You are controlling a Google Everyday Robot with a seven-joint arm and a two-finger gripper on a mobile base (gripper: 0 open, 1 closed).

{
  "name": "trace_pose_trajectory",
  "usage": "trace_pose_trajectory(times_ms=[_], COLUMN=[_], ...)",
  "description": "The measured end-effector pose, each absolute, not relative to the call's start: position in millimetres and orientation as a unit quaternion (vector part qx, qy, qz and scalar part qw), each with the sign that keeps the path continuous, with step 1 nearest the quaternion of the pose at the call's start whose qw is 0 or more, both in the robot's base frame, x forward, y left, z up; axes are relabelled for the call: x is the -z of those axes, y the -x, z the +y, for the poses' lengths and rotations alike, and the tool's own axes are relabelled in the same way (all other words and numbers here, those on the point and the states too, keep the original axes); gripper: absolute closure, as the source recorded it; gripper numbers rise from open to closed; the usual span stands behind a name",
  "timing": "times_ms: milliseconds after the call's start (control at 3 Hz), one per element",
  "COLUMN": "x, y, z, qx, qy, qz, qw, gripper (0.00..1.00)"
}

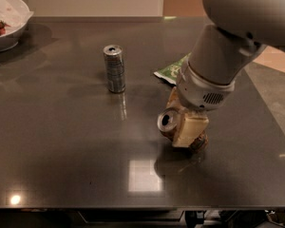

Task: Knock orange can over

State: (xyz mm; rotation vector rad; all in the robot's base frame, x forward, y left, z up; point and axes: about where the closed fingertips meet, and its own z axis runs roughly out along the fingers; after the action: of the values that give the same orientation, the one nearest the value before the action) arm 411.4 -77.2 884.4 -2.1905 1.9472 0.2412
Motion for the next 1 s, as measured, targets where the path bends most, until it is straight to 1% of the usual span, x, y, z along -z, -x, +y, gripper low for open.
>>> trace_pose_trajectory(times_ms=[333,1000], x=[-881.6,-873.2], y=[-417.0,-422.9], z=[-77.3,-67.9], qx=[-0.048,-0.024], qy=[0.745,0.755], qz=[0.66,0.653], qw=[0.079,0.061], gripper=[1.0,1.0])
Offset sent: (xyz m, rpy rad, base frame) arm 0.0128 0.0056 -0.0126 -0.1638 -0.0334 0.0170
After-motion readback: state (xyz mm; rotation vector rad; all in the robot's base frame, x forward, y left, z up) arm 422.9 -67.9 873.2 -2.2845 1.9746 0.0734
